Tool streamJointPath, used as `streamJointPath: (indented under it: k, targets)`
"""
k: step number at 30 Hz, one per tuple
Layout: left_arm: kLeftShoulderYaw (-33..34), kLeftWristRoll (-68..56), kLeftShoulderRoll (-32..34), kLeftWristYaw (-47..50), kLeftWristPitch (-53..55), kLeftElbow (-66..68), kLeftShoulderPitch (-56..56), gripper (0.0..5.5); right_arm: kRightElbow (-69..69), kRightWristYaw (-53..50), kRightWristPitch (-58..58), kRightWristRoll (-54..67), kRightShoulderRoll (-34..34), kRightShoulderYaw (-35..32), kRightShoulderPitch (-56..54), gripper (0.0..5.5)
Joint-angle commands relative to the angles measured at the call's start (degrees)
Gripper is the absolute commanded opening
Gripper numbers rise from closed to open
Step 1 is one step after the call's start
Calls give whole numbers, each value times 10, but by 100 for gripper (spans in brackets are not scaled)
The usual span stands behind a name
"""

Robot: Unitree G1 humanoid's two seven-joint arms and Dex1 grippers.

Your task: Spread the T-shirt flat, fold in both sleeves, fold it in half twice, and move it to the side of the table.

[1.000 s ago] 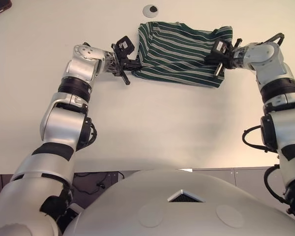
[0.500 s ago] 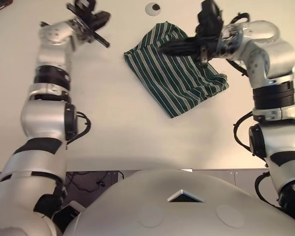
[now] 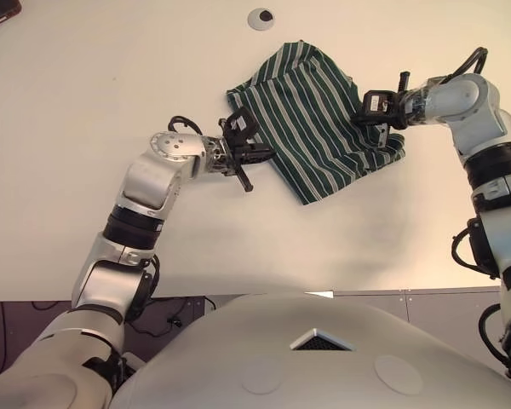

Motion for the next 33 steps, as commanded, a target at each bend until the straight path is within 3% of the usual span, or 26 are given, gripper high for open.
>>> streamJointPath:
  k: [1,5,9,14,18,22,25,29,33]
  targets:
    - [-50,50,41,-22,-2,34,-16,0,-58,128,3,20,-23,26,68,4]
    - [-55,103,69,-20,-64,146,-73,0,-204,206,98,111,-20,9,126,4]
    - [-15,82,90,-52,-107,157,-79,0,-212,121,121,120,24,-28,115,4]
    - [74,27,107,-54,-131,58,-10,0,-189,85,98,135,24,-72,90,86]
    - [139,26,138,-26,-174,-50,56,62,-245,86,53,170,-10,-121,113,152]
    - [108,113,235,-47,-288,-144,196,113,-372,178,17,216,-120,-145,238,209]
    - [91,156,255,-38,-342,-168,248,158,-449,200,15,243,-160,-155,310,256]
    - [69,201,240,-14,-371,-155,261,194,-468,169,-24,209,-137,-138,338,319]
    - [49,223,240,-17,-394,-149,258,194,-467,126,-85,159,-123,-120,360,319]
